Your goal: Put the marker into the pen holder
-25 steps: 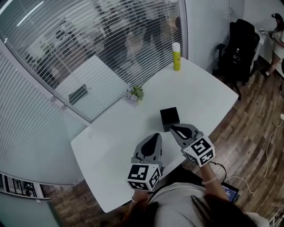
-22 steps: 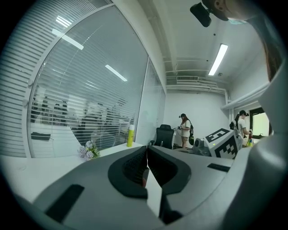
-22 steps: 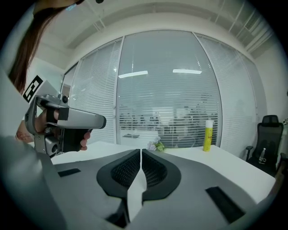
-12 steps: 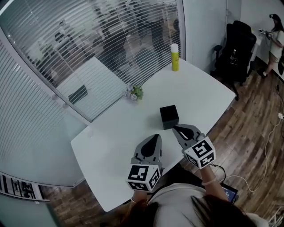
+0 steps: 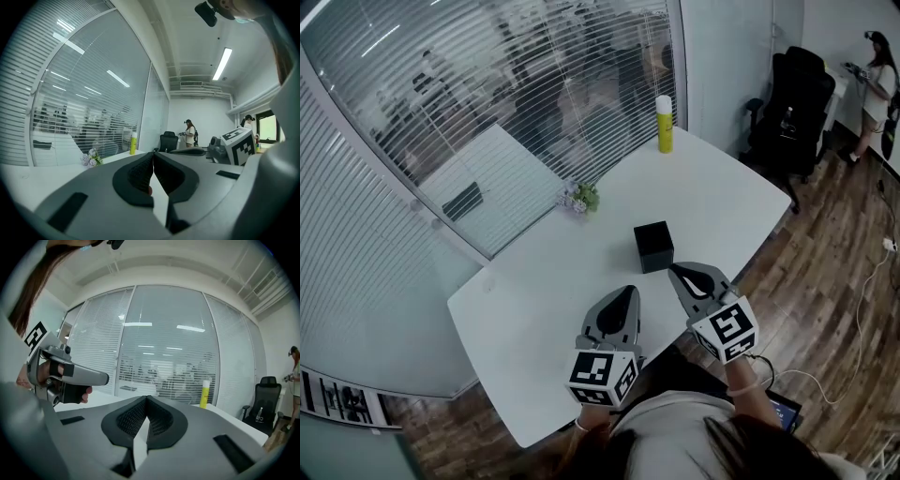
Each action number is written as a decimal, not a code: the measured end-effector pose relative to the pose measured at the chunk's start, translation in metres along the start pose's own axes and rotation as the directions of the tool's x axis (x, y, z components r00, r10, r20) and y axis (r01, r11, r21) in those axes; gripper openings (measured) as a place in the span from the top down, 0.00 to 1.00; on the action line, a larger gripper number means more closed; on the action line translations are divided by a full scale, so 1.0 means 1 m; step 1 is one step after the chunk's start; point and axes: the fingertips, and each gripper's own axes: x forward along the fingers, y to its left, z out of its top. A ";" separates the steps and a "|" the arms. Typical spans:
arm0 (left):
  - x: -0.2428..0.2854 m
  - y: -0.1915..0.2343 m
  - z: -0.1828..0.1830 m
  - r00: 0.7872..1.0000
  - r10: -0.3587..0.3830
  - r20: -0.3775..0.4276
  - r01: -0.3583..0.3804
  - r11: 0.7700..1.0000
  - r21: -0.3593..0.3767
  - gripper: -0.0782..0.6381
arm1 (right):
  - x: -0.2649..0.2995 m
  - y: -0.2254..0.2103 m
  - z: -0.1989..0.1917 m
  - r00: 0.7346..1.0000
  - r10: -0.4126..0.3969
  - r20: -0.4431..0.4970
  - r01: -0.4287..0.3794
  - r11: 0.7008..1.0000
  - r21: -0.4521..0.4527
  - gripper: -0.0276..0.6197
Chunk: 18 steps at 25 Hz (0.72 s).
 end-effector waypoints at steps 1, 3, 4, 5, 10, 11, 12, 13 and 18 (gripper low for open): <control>-0.001 0.000 0.000 1.000 -0.001 0.001 0.001 1.000 -0.001 0.86 | -0.002 0.000 0.002 1.000 -0.007 0.007 0.007 1.000 -0.001 0.91; -0.003 -0.001 0.000 1.000 -0.002 0.003 0.002 1.000 -0.002 0.86 | -0.004 0.000 0.005 1.000 -0.016 0.012 0.016 1.000 -0.003 0.91; -0.004 -0.002 0.000 1.000 -0.003 0.004 0.003 1.000 -0.002 0.86 | -0.006 0.000 0.006 1.000 -0.018 0.012 0.018 1.000 -0.006 0.91; -0.005 -0.002 0.000 1.000 -0.002 0.006 0.002 1.000 0.000 0.86 | -0.007 0.000 0.006 1.000 -0.020 0.010 0.020 1.000 -0.008 0.91; -0.009 -0.005 0.001 1.000 0.002 0.014 -0.002 1.000 0.001 0.86 | -0.016 0.002 0.008 0.999 -0.029 0.013 0.030 0.999 -0.018 0.91; -0.010 -0.006 0.001 1.000 0.002 0.015 -0.002 1.000 0.000 0.86 | -0.018 0.003 0.010 0.999 -0.030 0.014 0.031 0.999 -0.017 0.91; -0.010 -0.007 0.001 1.000 0.002 0.015 -0.002 1.000 0.000 0.86 | -0.019 0.003 0.011 0.999 -0.032 0.014 0.032 0.999 -0.016 0.91; -0.011 -0.008 0.000 1.000 0.001 0.016 -0.001 1.000 0.000 0.86 | -0.020 0.004 0.013 0.999 -0.035 0.012 0.035 0.999 -0.016 0.91; -0.014 -0.013 0.000 1.000 -0.003 0.019 0.003 1.000 -0.006 0.86 | -0.028 0.004 0.019 0.999 -0.051 0.006 0.051 0.998 -0.030 0.91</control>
